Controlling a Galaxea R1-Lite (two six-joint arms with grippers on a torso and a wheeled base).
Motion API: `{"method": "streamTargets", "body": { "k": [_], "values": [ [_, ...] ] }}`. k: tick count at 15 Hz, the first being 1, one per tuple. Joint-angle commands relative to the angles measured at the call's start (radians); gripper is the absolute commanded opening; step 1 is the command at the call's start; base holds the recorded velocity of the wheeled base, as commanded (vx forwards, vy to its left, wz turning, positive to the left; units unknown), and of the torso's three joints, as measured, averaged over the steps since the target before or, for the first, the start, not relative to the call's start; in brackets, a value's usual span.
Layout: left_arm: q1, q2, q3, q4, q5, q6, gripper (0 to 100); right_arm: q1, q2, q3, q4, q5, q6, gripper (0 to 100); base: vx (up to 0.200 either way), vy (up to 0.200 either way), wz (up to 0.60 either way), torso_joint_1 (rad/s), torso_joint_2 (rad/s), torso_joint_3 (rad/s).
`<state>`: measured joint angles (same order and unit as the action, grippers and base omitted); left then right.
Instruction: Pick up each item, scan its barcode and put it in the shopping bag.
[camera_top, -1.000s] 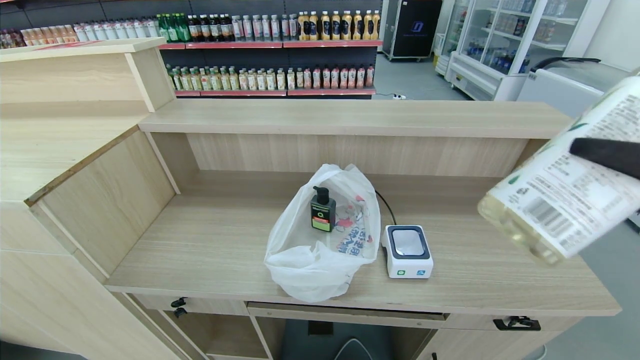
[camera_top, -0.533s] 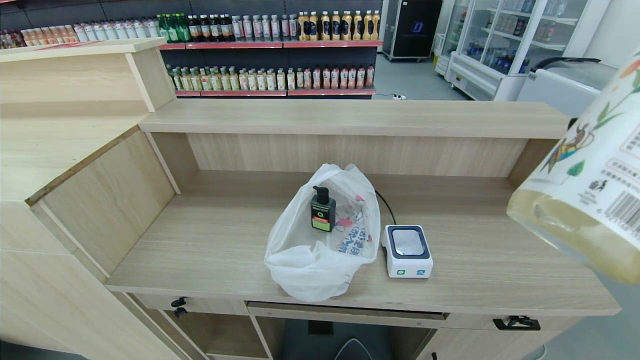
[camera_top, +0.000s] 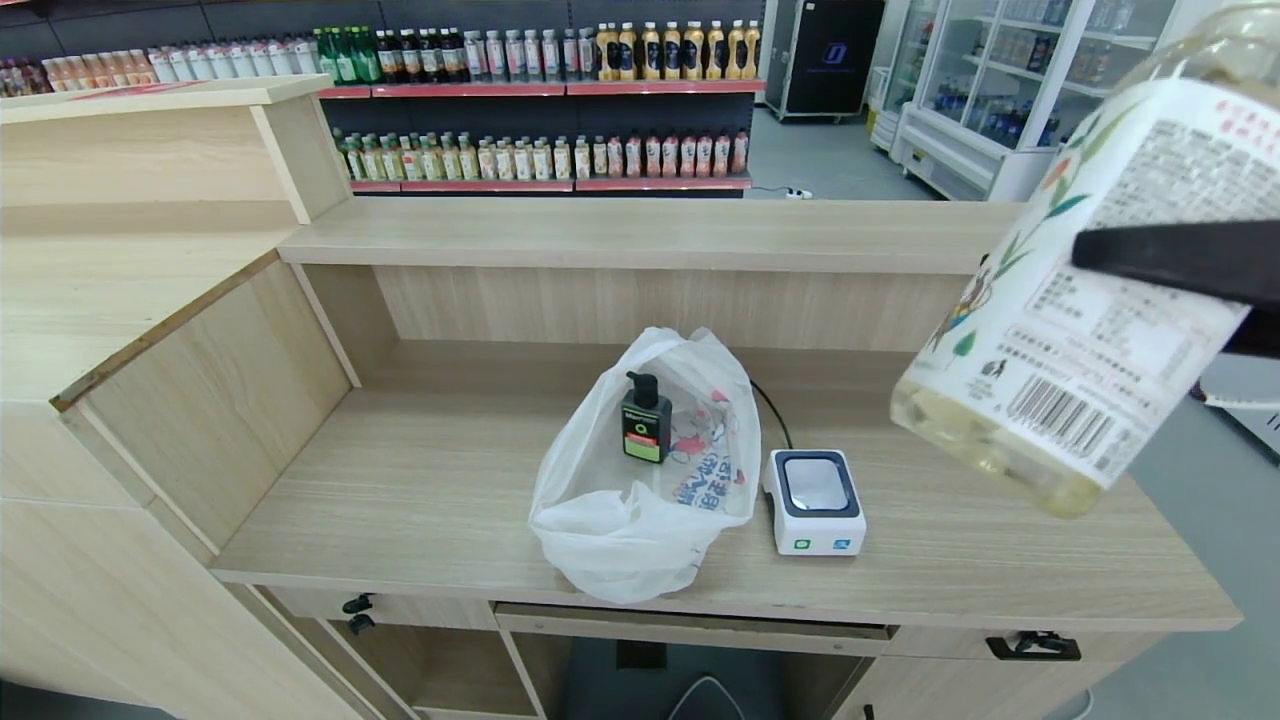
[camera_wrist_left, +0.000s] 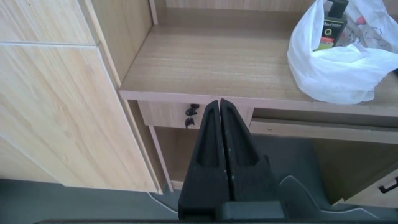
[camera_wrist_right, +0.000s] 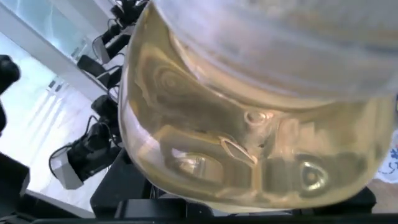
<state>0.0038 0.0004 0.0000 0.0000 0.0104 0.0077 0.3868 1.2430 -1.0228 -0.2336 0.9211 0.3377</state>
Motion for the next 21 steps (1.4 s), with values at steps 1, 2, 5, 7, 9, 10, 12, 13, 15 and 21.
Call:
{"method": "streamTargets", "body": {
  "k": [1, 2, 5, 7, 9, 10, 12, 13, 15, 21],
  "values": [
    [0.001, 0.0, 0.0, 0.0, 0.0, 0.0, 0, 0.057, 0.012, 0.015, 0.016, -0.082, -0.008, 0, 0.0, 0.0, 0.0, 0.0, 0.0, 0.0],
    [0.001, 0.0, 0.0, 0.0, 0.0, 0.0, 0, 0.106, 0.018, 0.013, 0.027, -0.191, -0.026, 0, 0.0, 0.0, 0.0, 0.0, 0.0, 0.0],
    [0.001, 0.0, 0.0, 0.0, 0.0, 0.0, 0, 0.201, 0.024, 0.004, 0.033, -0.332, -0.086, 0, 0.0, 0.0, 0.0, 0.0, 0.0, 0.0],
    [0.001, 0.0, 0.0, 0.0, 0.0, 0.0, 0, 0.242, 0.026, 0.004, 0.037, -0.343, -0.085, 0, 0.0, 0.0, 0.0, 0.0, 0.0, 0.0],
    [0.001, 0.0, 0.0, 0.0, 0.0, 0.0, 0, 0.291, 0.027, -0.013, 0.08, -0.393, -0.083, 0, 0.0, 0.0, 0.0, 0.0, 0.0, 0.0],
    [0.001, 0.0, 0.0, 0.0, 0.0, 0.0, 0, 0.314, 0.026, -0.014, 0.097, -0.423, -0.083, 0, 0.0, 0.0, 0.0, 0.0, 0.0, 0.0],
    [0.001, 0.0, 0.0, 0.0, 0.0, 0.0, 0, 0.326, 0.038, -0.014, 0.102, -0.43, -0.083, 0, 0.0, 0.0, 0.0, 0.0, 0.0, 0.0],
    [0.001, 0.0, 0.0, 0.0, 0.0, 0.0, 0, 0.328, 0.055, -0.017, 0.099, -0.432, -0.086, 0, 0.0, 0.0, 0.0, 0.0, 0.0, 0.0],
    [0.001, 0.0, 0.0, 0.0, 0.0, 0.0, 0, 0.328, 0.078, -0.026, 0.1, -0.433, -0.089, 0, 0.0, 0.0, 0.0, 0.0, 0.0, 0.0],
    [0.001, 0.0, 0.0, 0.0, 0.0, 0.0, 0, 0.333, 0.159, -0.033, 0.077, -0.435, -0.243, 0, 0.0, 0.0, 0.0, 0.0, 0.0, 0.0]
  ]
}}
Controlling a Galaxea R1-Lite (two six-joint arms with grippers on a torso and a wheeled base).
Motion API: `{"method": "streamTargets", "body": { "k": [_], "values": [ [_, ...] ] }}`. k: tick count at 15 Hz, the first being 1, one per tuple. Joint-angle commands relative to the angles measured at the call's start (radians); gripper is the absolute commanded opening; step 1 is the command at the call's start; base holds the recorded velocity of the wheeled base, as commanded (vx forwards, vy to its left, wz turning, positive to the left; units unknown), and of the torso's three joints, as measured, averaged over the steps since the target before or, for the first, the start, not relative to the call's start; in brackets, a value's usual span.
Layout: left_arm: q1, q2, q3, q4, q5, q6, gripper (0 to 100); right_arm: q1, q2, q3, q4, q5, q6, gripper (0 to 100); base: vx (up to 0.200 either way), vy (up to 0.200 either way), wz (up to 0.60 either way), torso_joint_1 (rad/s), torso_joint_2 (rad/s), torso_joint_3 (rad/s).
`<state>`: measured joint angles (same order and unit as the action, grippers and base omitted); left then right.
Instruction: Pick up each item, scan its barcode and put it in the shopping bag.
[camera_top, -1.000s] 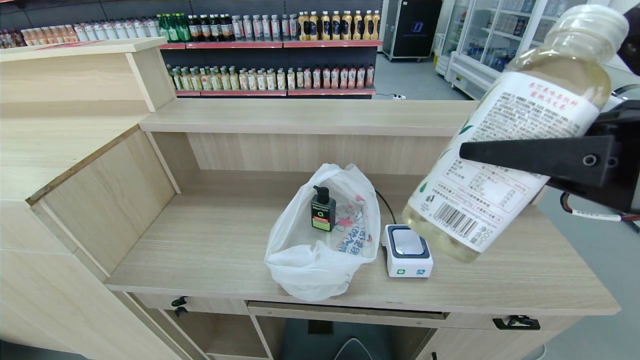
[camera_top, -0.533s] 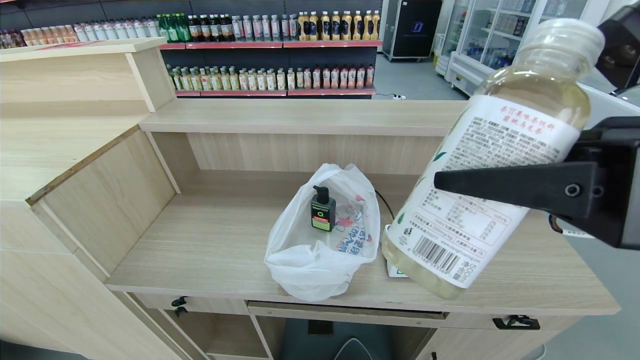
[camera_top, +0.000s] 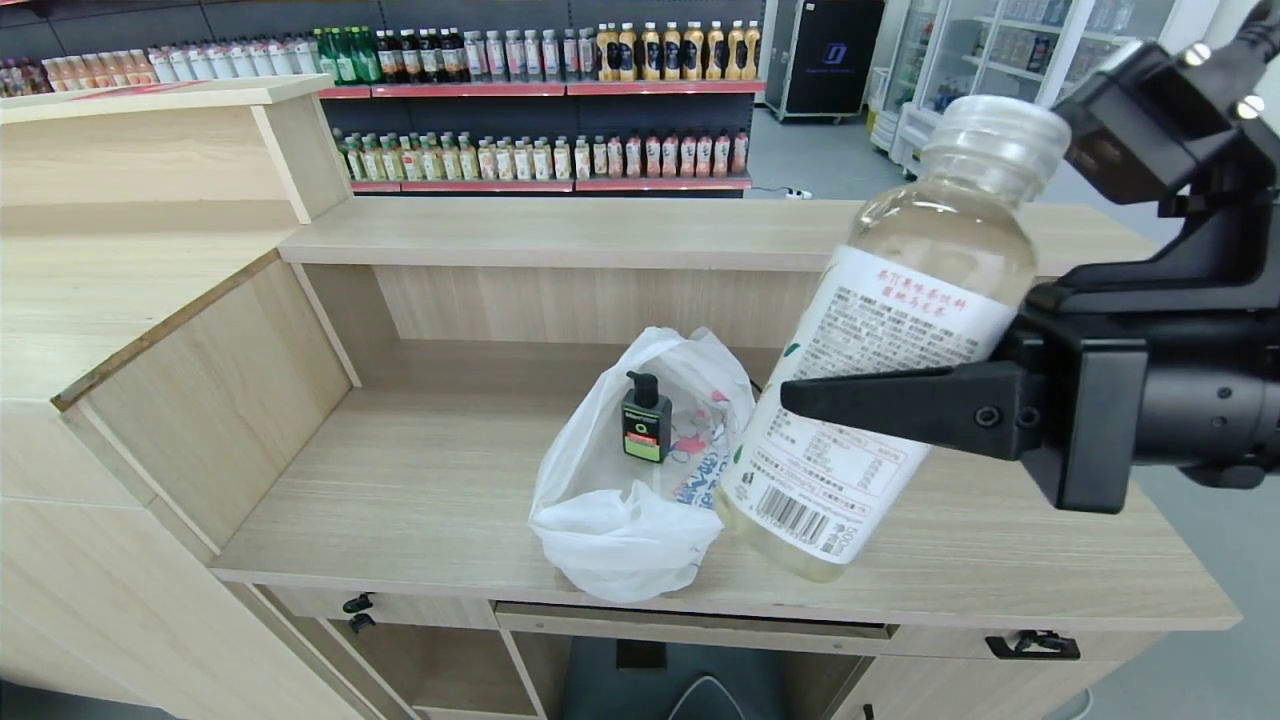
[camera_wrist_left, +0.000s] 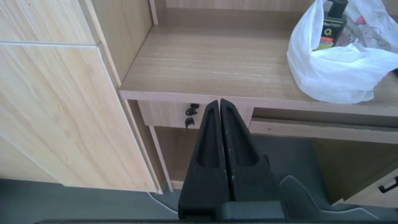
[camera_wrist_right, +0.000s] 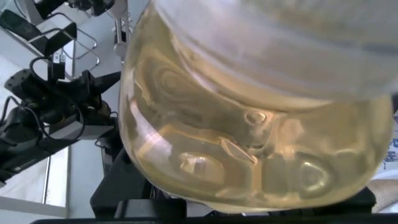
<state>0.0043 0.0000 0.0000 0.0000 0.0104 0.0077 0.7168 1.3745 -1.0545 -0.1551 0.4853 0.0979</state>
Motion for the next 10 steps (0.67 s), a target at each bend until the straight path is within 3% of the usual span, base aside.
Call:
{"method": "streamTargets", "body": {
  "k": [1, 10],
  "values": [
    [0.0, 0.0, 0.0, 0.0, 0.0, 0.0, 0, 0.006, 0.032, -0.001, -0.003, 0.001, -0.007, 0, 0.0, 0.0, 0.0, 0.0, 0.0, 0.0],
    [0.0, 0.0, 0.0, 0.0, 0.0, 0.0, 0, 0.07, 0.081, -0.047, -0.003, 0.002, -0.009, 0, 0.0, 0.0, 0.0, 0.0, 0.0, 0.0]
  ]
}}
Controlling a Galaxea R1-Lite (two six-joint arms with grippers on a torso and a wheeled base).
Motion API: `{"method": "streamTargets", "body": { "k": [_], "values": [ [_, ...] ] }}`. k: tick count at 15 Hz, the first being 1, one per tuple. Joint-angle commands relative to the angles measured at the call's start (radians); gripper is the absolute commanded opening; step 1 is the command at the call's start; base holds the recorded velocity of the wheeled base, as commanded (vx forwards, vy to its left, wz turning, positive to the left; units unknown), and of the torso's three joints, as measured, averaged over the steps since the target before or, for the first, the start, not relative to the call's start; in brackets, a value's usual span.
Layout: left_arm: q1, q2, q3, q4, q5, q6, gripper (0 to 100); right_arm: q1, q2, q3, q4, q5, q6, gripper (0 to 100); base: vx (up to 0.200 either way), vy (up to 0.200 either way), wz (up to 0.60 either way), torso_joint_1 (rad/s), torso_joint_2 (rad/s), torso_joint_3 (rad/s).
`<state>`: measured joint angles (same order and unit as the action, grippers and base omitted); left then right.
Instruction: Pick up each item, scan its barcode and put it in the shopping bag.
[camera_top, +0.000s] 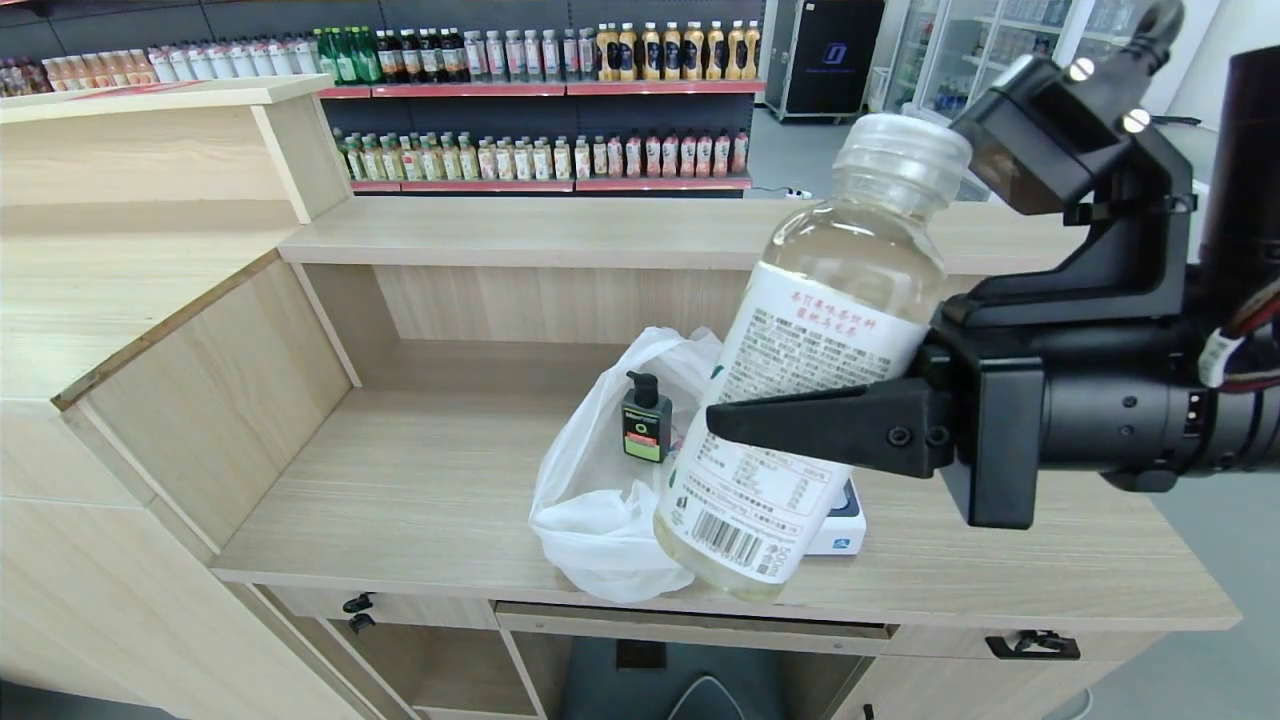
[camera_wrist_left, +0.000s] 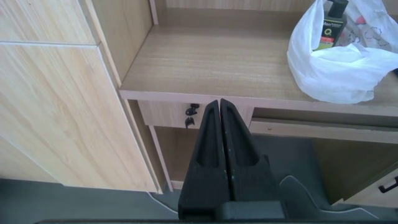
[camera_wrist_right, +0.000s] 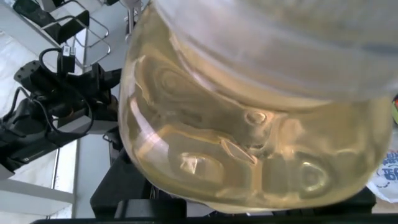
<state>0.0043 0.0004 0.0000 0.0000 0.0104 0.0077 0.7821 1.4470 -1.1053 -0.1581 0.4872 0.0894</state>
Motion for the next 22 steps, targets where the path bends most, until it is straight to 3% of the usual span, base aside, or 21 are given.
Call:
{"method": "streamTargets", "body": {
  "k": [1, 18, 19, 22],
  "values": [
    [0.0, 0.0, 0.0, 0.0, 0.0, 0.0, 0, 0.005, 0.012, 0.004, 0.0, 0.001, 0.0, 0, 0.0, 0.0, 0.0, 0.0, 0.0, 0.0],
    [0.0, 0.0, 0.0, 0.0, 0.0, 0.0, 0, -0.004, 0.009, 0.015, -0.003, -0.002, -0.046, 0, 0.0, 0.0, 0.0, 0.0, 0.0, 0.0],
    [0.0, 0.0, 0.0, 0.0, 0.0, 0.0, 0, -0.032, 0.001, 0.01, -0.001, -0.004, -0.053, 0, 0.0, 0.0, 0.0, 0.0, 0.0, 0.0],
    [0.0, 0.0, 0.0, 0.0, 0.0, 0.0, 0, -0.192, -0.042, 0.013, 0.0, -0.191, -0.221, 0, 0.0, 0.0, 0.0, 0.0, 0.0, 0.0]
  ]
}}
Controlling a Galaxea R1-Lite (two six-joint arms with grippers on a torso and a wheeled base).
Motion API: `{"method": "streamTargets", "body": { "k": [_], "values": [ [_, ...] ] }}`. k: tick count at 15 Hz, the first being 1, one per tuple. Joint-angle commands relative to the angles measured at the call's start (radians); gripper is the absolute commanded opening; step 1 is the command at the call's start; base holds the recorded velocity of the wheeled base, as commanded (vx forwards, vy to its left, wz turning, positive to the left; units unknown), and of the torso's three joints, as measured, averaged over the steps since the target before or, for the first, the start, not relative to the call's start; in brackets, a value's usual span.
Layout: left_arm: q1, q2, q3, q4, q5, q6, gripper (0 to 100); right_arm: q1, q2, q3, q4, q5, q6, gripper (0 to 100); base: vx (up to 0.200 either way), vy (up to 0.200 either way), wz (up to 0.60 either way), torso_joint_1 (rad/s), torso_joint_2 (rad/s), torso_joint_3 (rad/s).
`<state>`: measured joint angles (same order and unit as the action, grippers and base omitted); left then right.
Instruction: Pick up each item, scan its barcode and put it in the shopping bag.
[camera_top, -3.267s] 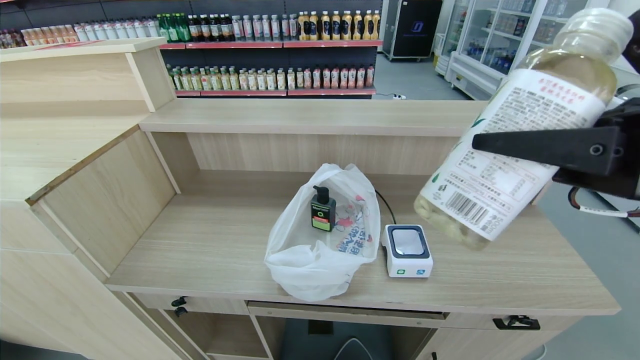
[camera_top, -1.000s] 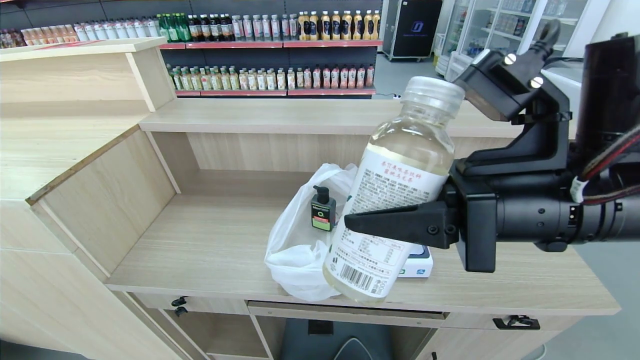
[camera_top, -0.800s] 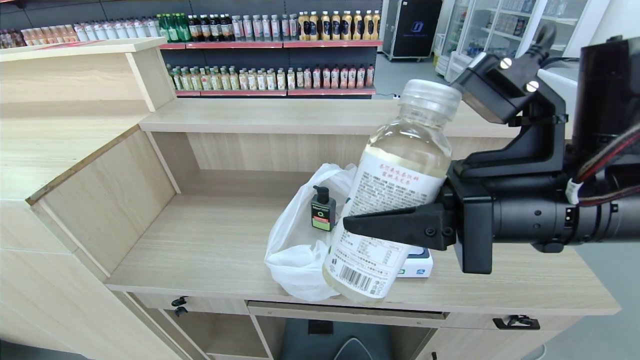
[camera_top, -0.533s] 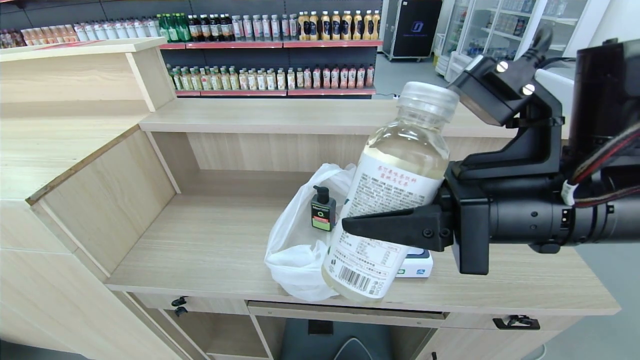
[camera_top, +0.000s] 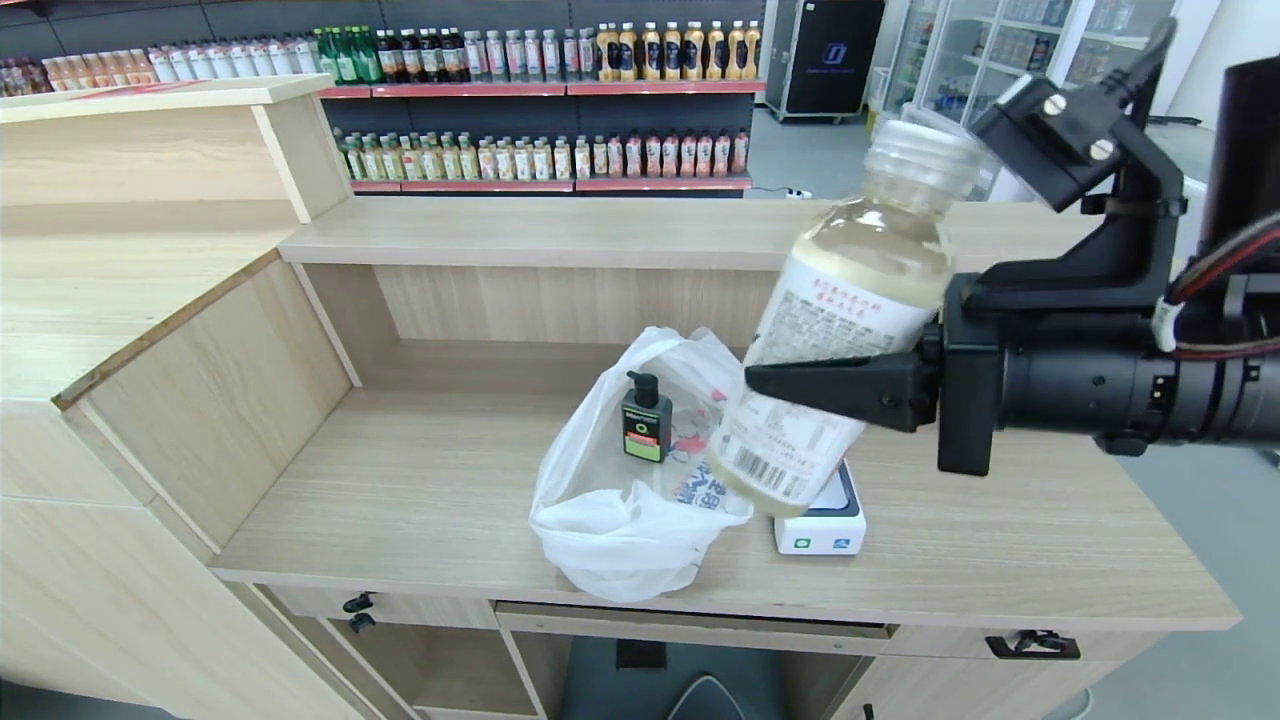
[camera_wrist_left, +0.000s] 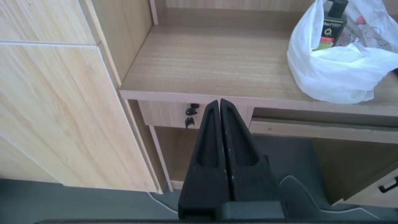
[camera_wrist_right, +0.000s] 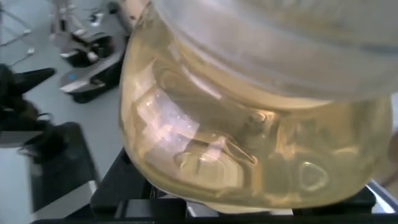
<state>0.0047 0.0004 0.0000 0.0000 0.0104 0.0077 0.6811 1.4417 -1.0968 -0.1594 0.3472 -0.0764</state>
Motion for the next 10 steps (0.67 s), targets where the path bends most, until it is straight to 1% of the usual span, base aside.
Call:
{"method": "streamTargets", "body": {
  "k": [1, 3, 4, 5, 6, 7, 8, 9, 10],
  "values": [
    [0.0, 0.0, 0.0, 0.0, 0.0, 0.0, 0, -0.149, -0.052, 0.009, 0.003, -0.068, -0.083, 0, 0.0, 0.0, 0.0, 0.0, 0.0, 0.0],
    [0.0, 0.0, 0.0, 0.0, 0.0, 0.0, 0, -0.382, -0.09, 0.084, -0.005, -0.085, -0.224, 0, 0.0, 0.0, 0.0, 0.0, 0.0, 0.0],
    [0.0, 0.0, 0.0, 0.0, 0.0, 0.0, 0, -0.442, -0.096, 0.107, -0.011, -0.085, -0.29, 0, 0.0, 0.0, 0.0, 0.0, 0.0, 0.0],
    [0.0, 0.0, 0.0, 0.0, 0.0, 0.0, 0, -0.56, -0.104, 0.15, -0.042, -0.083, -0.43, 0, 0.0, 0.0, 0.0, 0.0, 0.0, 0.0],
    [0.0, 0.0, 0.0, 0.0, 0.0, 0.0, 0, -0.649, -0.104, 0.187, -0.088, -0.074, -0.517, 0, 0.0, 0.0, 0.0, 0.0, 0.0, 0.0],
    [0.0, 0.0, 0.0, 0.0, 0.0, 0.0, 0, -0.727, -0.093, 0.238, -0.164, -0.047, -0.602, 0, 0.0, 0.0, 0.0, 0.0, 0.0, 0.0],
    [0.0, 0.0, 0.0, 0.0, 0.0, 0.0, 0, -0.805, -0.075, 0.307, -0.278, 0.01, -0.675, 0, 0.0, 0.0, 0.0, 0.0, 0.0, 0.0],
    [0.0, 0.0, 0.0, 0.0, 0.0, 0.0, 0, -0.873, -0.041, 0.374, -0.419, 0.091, -0.737, 0, 0.0, 0.0, 0.0, 0.0, 0.0, 0.0],
    [0.0, 0.0, 0.0, 0.0, 0.0, 0.0, 0, -0.911, -0.026, 0.405, -0.494, 0.171, -0.777, 0, 0.0, 0.0, 0.0, 0.0, 0.0, 0.0]
  ]
}}
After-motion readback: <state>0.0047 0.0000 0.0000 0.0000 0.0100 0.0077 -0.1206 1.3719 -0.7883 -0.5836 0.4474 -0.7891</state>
